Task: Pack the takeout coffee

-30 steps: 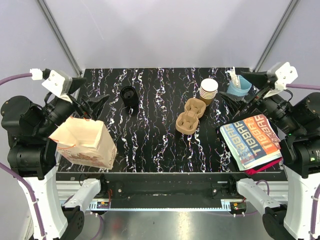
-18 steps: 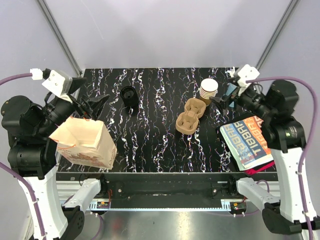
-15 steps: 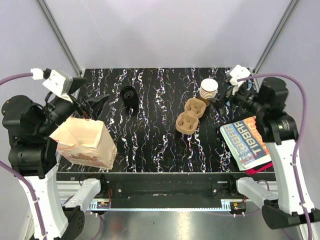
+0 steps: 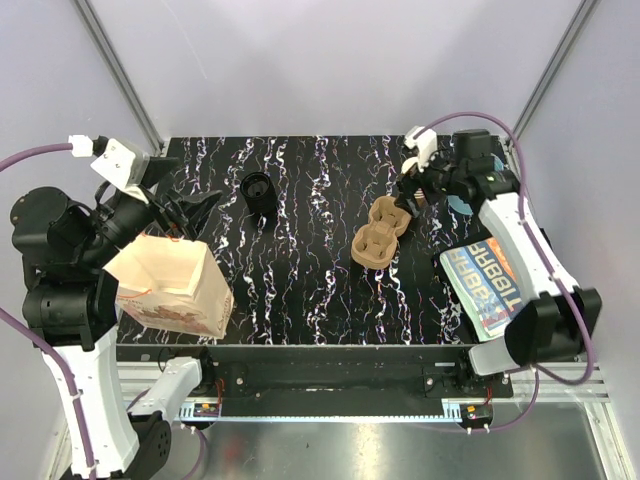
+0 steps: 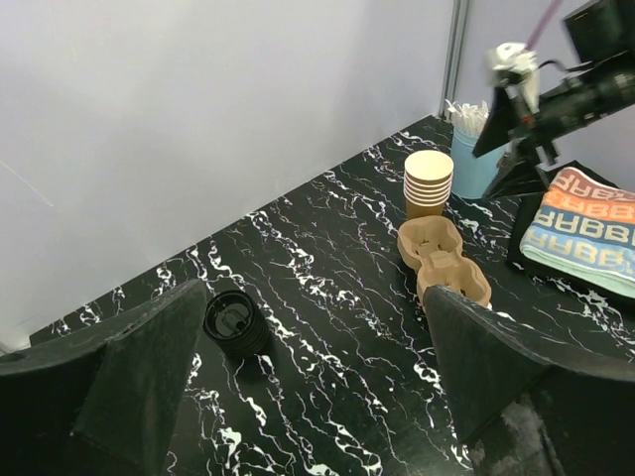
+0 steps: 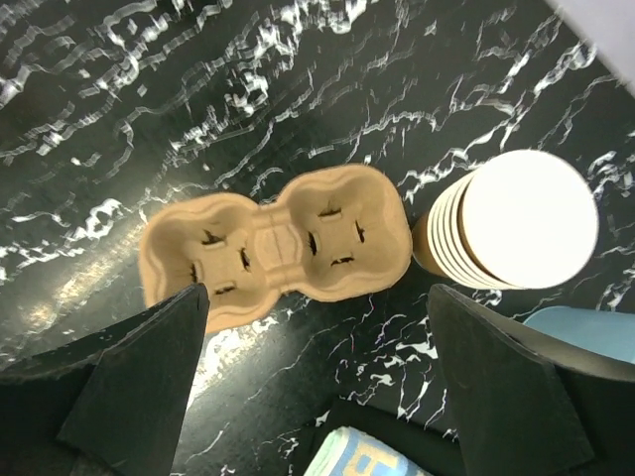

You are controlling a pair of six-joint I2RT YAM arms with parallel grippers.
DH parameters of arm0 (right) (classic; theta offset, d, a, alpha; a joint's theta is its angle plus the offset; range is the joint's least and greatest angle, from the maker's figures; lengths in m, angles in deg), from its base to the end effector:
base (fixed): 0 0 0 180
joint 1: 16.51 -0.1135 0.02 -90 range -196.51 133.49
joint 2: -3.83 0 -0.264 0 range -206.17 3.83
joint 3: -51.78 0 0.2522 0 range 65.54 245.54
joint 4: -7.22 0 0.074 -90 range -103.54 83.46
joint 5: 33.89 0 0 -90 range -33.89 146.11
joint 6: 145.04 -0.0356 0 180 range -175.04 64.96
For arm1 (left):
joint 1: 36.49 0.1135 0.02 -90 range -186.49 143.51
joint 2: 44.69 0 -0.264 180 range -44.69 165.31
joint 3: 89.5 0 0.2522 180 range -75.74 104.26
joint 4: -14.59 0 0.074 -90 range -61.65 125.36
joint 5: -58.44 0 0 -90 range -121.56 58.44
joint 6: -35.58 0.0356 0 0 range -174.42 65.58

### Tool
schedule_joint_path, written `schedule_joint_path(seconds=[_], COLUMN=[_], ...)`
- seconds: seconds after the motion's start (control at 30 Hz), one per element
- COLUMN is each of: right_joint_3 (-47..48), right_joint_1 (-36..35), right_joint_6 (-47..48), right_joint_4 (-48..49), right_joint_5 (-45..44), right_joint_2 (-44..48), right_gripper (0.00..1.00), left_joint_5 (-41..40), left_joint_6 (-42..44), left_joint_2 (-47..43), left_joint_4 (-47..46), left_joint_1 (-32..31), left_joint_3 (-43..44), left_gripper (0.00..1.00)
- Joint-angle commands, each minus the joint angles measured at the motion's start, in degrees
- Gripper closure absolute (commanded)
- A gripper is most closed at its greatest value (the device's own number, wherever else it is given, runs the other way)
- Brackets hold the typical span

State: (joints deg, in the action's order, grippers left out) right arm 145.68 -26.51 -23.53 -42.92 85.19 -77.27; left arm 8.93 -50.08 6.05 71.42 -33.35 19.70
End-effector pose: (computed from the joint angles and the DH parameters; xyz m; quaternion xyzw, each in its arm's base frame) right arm 0.3010 0.0706 0.3664 -0.4116 0.7718 0.1409 0.4638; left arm 0.0870 -0.0184 0.5357 0.2550 0.6513 -0.1968 0.6871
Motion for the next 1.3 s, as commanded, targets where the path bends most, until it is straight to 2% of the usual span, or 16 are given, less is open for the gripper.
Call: schedule_joint_path(seconds=[0.0,0.23,0.4,0.63,1.13,1.27], right_joint_3=[5.1,6.9,6.9,7.0,6.7,6.9], right_joint_1=[-1.9,-7.7,-8.4,-8.7,-8.7,-8.8], right_joint_6=[2.8,6.5,7.9,9.6,10.6,10.3], right_joint_4=[-1.6,-3.2,-3.7,-4.8,-5.6,-6.2], right_joint_5=[-3.1,-9.4,-10.6,-11.3,-7.2,-6.1], right_joint_2=[-5.4,-14.2,-17.8,-23.5,-26.7,-26.9], right_gripper=[0.04,0.05,0.10,0.12,0.22,0.29], left_joint_5=[2.7,4.2,5.4,6.7,7.9,8.3], left_joint_6=[-1.3,-2.1,-2.5,-3.5,-4.2,-4.2], left_joint_2=[0.6,1.5,2.0,2.5,1.8,1.6], left_joint_4=[-3.1,-3.8,-3.9,-4.6,-5.8,-6.2], left_joint_1=[0.6,1.4,1.7,2.0,2.8,3.0], left_joint_3=[-0.7,-1.3,-1.6,-2.0,-3.5,-3.9], left_gripper=[0.01,0.01,0.01,0.01,0.01,0.01])
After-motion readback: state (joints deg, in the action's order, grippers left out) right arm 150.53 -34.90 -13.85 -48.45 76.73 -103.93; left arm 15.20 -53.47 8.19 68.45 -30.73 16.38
